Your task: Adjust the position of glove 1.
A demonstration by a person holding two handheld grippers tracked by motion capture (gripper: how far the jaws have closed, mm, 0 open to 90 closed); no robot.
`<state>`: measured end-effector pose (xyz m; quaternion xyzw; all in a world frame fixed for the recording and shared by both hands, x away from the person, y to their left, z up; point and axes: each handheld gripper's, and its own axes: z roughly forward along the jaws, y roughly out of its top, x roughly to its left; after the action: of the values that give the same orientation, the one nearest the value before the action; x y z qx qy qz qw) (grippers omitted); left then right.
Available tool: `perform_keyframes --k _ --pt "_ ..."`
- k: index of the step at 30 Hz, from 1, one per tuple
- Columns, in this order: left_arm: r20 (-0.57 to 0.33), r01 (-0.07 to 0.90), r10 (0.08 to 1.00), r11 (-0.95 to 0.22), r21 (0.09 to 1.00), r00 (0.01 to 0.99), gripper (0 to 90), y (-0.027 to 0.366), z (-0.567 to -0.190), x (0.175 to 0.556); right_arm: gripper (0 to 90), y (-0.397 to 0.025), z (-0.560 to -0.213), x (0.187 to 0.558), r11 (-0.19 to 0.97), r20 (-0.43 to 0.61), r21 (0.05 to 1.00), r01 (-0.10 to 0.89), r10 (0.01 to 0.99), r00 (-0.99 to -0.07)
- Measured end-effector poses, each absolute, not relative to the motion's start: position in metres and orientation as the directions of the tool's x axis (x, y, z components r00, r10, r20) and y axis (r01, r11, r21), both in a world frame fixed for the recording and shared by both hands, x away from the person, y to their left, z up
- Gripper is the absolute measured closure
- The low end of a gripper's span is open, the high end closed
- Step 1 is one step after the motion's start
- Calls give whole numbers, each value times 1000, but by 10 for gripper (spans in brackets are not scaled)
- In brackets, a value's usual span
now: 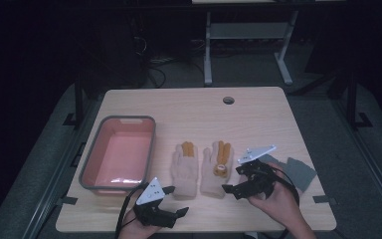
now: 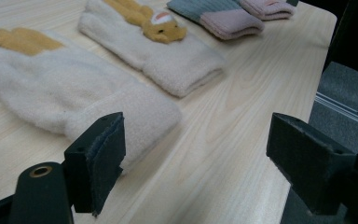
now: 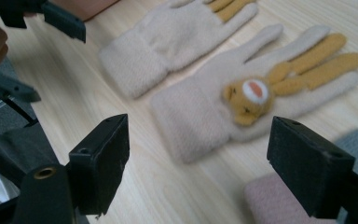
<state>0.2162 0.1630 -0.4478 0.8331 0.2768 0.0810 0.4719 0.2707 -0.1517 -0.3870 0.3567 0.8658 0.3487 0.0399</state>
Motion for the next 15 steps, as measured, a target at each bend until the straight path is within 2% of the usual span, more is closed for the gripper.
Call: perform_keyframes --k 15 --pt "-105 365 534 -409 836 839 196 162 -446 215 223 -132 -377 308 554 155 590 587 636 -756"
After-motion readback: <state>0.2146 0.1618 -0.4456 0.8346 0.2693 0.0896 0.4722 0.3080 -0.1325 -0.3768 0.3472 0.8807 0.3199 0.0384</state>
